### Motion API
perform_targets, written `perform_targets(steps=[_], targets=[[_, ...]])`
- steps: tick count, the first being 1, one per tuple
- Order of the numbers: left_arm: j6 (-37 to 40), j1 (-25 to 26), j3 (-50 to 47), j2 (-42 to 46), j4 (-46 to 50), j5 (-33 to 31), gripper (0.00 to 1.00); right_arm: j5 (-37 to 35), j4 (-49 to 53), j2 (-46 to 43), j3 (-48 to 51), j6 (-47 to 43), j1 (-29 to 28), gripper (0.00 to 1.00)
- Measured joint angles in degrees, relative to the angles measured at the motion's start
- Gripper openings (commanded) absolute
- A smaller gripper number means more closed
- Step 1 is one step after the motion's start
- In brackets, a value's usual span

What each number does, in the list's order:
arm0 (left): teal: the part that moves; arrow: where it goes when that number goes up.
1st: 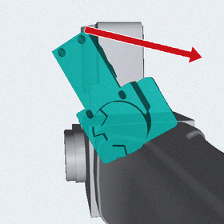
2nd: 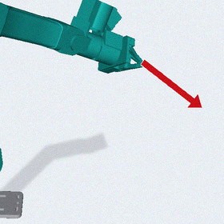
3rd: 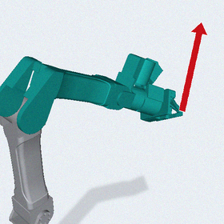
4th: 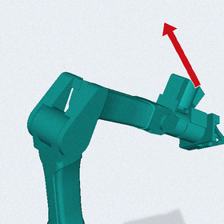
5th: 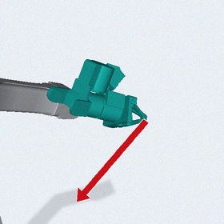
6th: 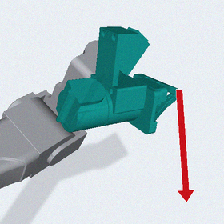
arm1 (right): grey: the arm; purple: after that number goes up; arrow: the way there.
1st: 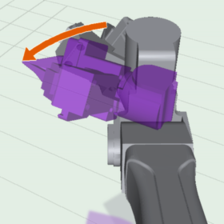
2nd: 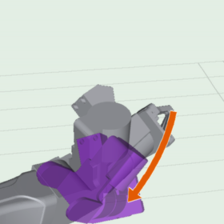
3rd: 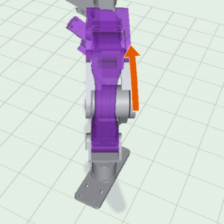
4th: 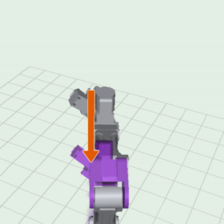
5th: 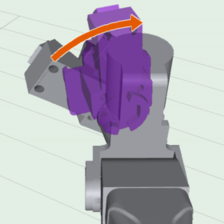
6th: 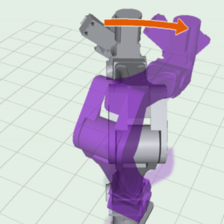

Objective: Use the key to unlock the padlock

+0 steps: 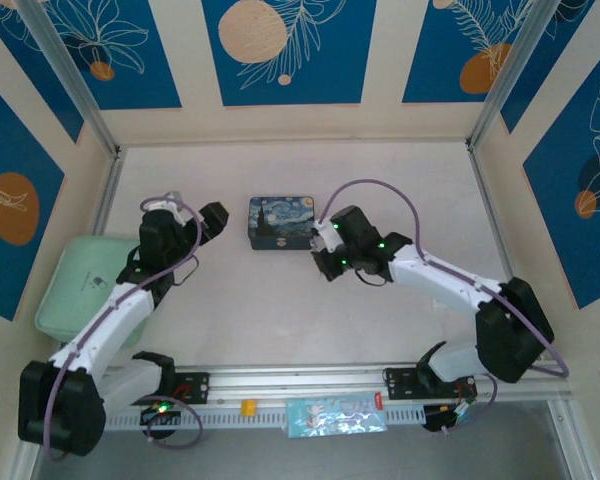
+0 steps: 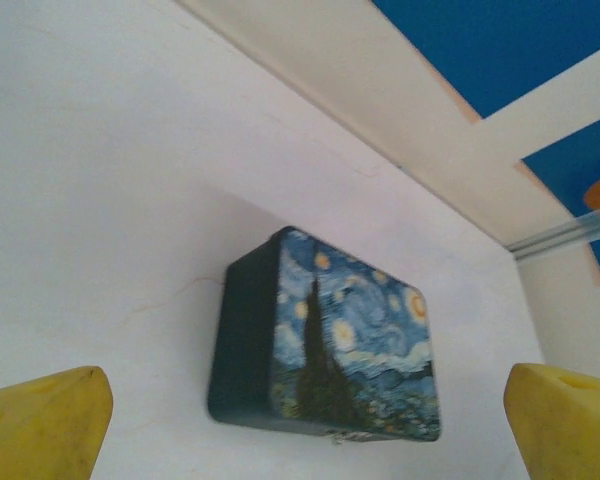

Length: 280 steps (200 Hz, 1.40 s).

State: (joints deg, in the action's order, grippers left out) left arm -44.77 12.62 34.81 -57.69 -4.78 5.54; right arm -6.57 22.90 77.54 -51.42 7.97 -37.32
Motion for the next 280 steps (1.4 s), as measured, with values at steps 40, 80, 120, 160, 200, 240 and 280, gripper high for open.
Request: perform_targets(steps=[40, 80, 120, 160, 200, 240, 280], targets=[[0.15, 0.0, -1.55, 0.11, 1.42, -1.16, 1.0, -2.71, 5.11, -7.74, 4.02, 8.44, 9.62, 0.0], [0.15, 0.0, -1.55, -0.57, 1.44, -0.48, 1.0, -3.39, 5.46, -8.96, 7.15, 13.66, 16.11, 0.0], [0.17, 0.0, -1.57, -0.09, 3.17, 0.37, 1.0, -2.73, 4.07, -3.52, 7.28, 16.04, 18.1, 0.0], [0.17, 0.0, -2.36, 1.92, 4.68, 0.33, 1.0, -1.25, 2.64, 4.55, 4.39, 16.11, 18.27, 0.0], [0.35, 0.0, -2.36, 1.84, 5.97, -0.11, 1.0, -0.9, 0.37, 7.78, 3.43, 16.41, 18.21, 0.03], [0.28, 0.0, -1.62, -1.75, 5.25, -0.11, 1.0, -0.76, -0.26, 8.57, 3.13, 16.48, 18.18, 0.18], [-0.15, 0.0, -0.07, -6.88, 2.84, 0.26, 1.0, -0.72, -1.51, 8.72, 3.1, 17.07, 18.16, 0.31]])
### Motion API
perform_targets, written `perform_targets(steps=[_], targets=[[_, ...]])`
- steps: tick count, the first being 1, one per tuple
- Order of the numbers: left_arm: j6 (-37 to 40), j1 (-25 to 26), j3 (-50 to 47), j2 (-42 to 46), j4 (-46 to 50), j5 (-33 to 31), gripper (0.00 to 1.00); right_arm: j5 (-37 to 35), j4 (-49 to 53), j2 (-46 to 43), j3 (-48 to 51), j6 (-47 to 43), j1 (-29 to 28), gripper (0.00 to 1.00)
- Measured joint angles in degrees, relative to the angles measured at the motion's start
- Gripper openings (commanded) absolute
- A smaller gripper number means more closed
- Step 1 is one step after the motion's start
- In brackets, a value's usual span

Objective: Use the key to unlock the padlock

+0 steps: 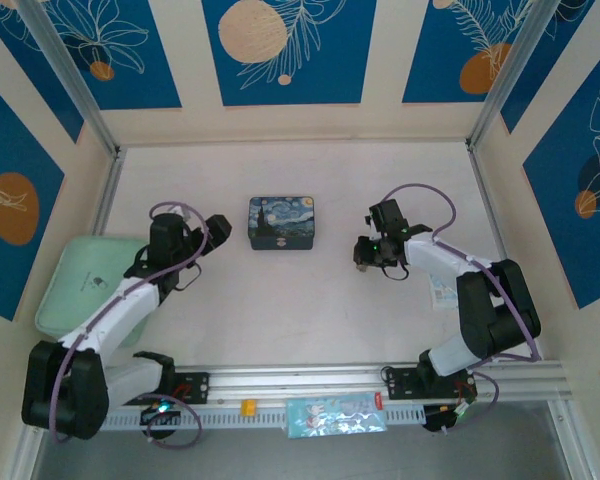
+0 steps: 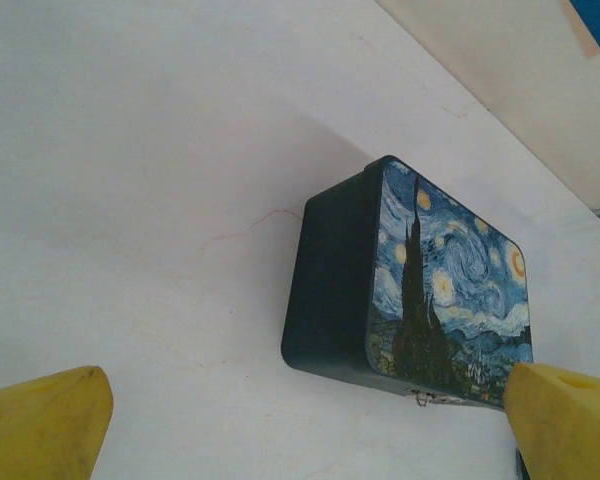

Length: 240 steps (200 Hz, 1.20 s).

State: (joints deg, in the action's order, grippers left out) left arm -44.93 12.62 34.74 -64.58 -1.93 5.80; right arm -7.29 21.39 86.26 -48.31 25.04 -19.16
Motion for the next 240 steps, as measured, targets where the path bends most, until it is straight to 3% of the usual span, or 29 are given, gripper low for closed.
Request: perform_targets(steps=[77, 132, 194, 240], targets=[[0.76, 0.0, 1.64, -0.48, -0.46, -0.37, 0.99, -0.24, -0.39, -3.67, -1.75, -1.6, 0.81, 0.45], [6.25, -0.17, 3.08, 2.16, 3.23, -4.74, 0.99, 0.07, -4.28, -9.09, -2.91, -5.57, 9.22, 0.47], [17.22, -1.44, 3.45, 0.35, 4.5, -13.97, 0.99, 2.8, -16.63, -7.85, 4.44, -8.9, 20.48, 0.46], [26.34, -1.64, 3.3, -1.68, 4.02, -18.47, 0.99, 3.45, -29.75, -4.28, 11.34, -10.75, 21.81, 0.48]])
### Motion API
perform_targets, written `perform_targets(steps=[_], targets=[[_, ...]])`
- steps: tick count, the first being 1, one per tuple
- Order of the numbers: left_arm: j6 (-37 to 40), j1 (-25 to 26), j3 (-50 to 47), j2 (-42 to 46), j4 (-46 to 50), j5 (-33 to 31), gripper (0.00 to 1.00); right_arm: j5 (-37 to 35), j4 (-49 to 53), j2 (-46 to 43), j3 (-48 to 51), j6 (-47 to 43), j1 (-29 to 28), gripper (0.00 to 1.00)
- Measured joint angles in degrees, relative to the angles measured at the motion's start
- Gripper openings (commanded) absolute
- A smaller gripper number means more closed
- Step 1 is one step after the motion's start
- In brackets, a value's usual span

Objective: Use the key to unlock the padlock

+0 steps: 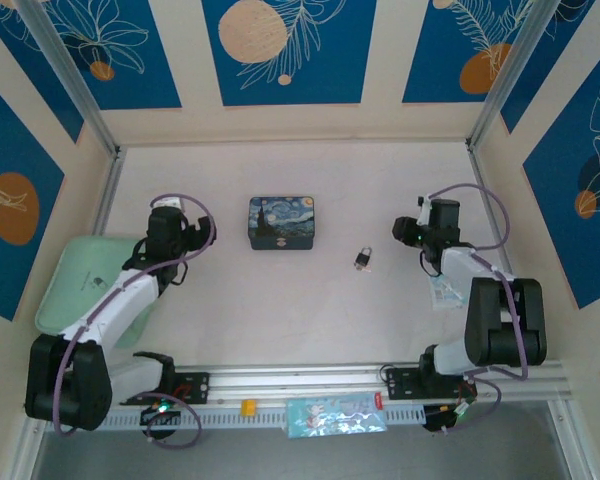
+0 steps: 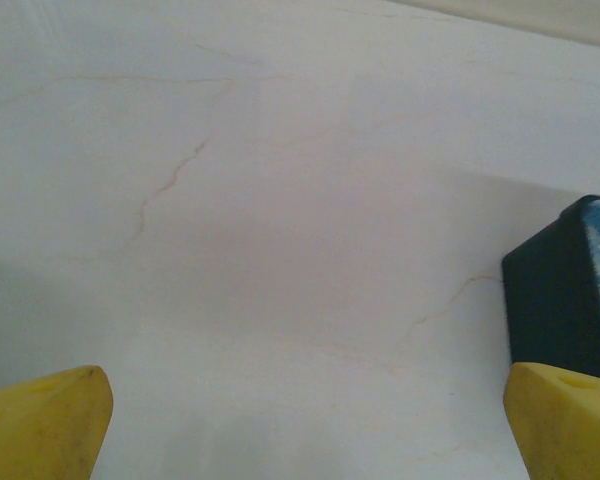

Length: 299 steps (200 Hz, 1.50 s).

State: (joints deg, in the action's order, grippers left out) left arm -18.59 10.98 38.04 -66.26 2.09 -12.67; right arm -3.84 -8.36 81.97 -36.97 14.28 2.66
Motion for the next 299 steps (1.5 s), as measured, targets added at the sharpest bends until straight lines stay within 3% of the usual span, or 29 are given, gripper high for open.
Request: perform_targets(steps=[35, 44, 47, 86, 173, 206, 242, 299], targets=[[4.5, 0.0, -1.97, -0.02, -3.23, -4.26, 0.99, -2.51, -10.32, 2.93, 2.49, -2.36, -0.96, 0.59], [5.29, 0.0, -3.3, -0.17, -4.83, -5.44, 0.99, -3.5, -13.55, 3.08, 3.54, -3.08, -1.6, 0.94], [5.51, -0.02, -3.74, -0.28, -5.33, -5.79, 0.99, -3.74, -14.91, 3.17, 4.02, -3.13, -1.81, 1.0], [8.33, -0.11, -6.43, -2.51, -9.27, -9.62, 0.99, -5.07, -30.6, 4.28, 12.37, -5.64, -3.63, 0.99], [18.08, -0.33, -13.05, -13.64, -32.3, -16.39, 0.99, -6.56, -37.16, 5.53, 14.23, -6.01, -3.41, 0.99], [20.76, -0.83, -13.62, -14.99, -38.69, -12.7, 0.99, -6.58, -37.51, 5.53, 14.23, -6.03, -3.41, 0.99], [21.97, -1.14, -21.07, -23.34, -59.01, -7.91, 0.99, -6.73, -37.48, 5.53, 14.23, -6.03, -3.41, 0.99], [22.14, -1.18, -20.37, -24.68, -61.77, -6.8, 0.99, -6.73, -37.51, 5.53, 14.23, -6.03, -3.41, 0.99]])
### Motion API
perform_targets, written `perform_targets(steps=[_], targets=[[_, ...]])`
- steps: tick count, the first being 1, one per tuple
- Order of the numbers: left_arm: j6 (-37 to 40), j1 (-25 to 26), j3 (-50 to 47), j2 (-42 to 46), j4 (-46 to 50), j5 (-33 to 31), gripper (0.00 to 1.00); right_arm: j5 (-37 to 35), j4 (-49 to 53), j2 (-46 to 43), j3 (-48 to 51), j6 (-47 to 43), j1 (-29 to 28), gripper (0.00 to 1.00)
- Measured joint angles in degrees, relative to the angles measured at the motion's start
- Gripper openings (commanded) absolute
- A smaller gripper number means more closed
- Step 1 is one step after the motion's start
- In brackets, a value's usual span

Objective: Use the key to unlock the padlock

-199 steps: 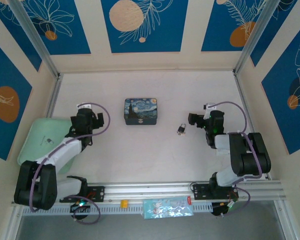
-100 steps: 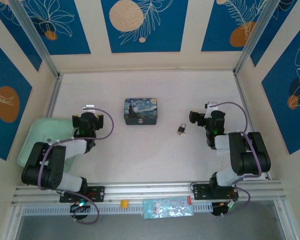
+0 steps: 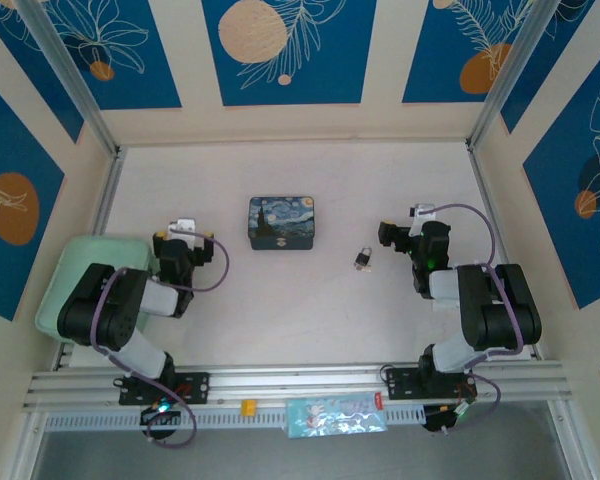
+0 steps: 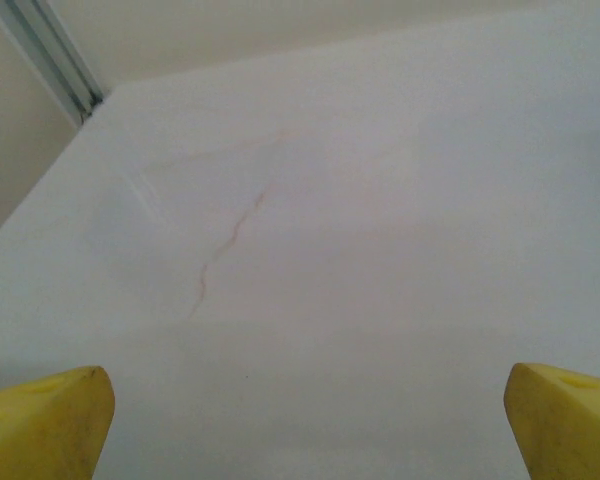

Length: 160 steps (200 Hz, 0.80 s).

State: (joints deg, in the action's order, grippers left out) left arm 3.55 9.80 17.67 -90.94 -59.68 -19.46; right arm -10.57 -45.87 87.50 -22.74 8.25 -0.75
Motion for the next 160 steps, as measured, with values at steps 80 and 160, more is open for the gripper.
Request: perform_targets(steps=[80, 160], targets=[[0.0, 0.0, 0.39, 0.0, -0.76, 0.0, 0.99, 0.0, 0.0, 0.0, 0.0, 0.0, -0.04, 0.99], [0.0, 0.0, 0.39, 0.0, -0.76, 0.0, 0.99, 0.0, 0.0, 0.0, 0.0, -0.39, -0.11, 0.99]])
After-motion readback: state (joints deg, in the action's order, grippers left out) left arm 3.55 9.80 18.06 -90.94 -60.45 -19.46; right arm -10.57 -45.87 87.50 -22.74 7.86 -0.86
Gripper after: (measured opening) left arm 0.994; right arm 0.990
